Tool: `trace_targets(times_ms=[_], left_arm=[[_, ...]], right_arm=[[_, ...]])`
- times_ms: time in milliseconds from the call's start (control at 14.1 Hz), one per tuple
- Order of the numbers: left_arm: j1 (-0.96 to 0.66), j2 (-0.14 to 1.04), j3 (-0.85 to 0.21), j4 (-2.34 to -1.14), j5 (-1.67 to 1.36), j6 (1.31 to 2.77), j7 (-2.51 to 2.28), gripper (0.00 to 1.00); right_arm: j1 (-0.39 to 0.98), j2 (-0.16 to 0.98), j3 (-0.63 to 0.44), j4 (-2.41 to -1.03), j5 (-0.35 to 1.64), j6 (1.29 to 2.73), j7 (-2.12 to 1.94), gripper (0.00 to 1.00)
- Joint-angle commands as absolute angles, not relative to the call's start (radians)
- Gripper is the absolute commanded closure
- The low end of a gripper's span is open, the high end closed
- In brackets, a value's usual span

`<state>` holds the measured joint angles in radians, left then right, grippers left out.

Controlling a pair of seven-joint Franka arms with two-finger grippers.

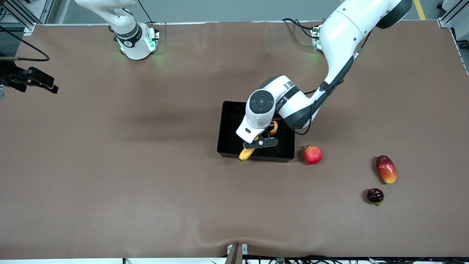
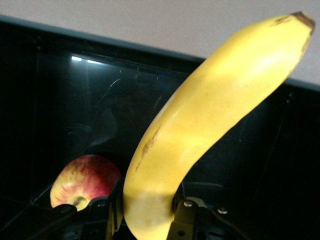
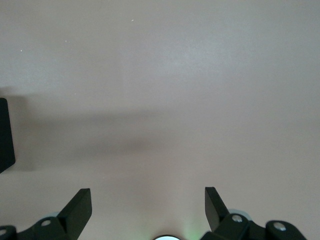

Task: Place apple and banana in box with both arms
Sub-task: 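Lower the banana into the tray and open the left gripper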

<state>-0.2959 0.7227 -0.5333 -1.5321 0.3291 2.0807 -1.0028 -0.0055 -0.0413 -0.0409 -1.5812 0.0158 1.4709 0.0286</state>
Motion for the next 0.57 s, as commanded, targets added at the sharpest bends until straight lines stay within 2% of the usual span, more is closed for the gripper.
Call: trace_targets(times_ms=[0, 498], left_arm=[[-0.342, 0.772, -0.522, -1.522, 0.353, 2.082, -1.041, 1.00], [-0.431, 0.839, -0.463, -1.520, 0.391, 2.127, -1.052, 1.00]], right_arm=[[-0.029, -0.037, -0.032, -1.543, 0.023, 1.453, 0.017, 0.00], [-0.044, -0.035, -0.035, -1.542, 0.025, 1.451, 0.012, 0.00]])
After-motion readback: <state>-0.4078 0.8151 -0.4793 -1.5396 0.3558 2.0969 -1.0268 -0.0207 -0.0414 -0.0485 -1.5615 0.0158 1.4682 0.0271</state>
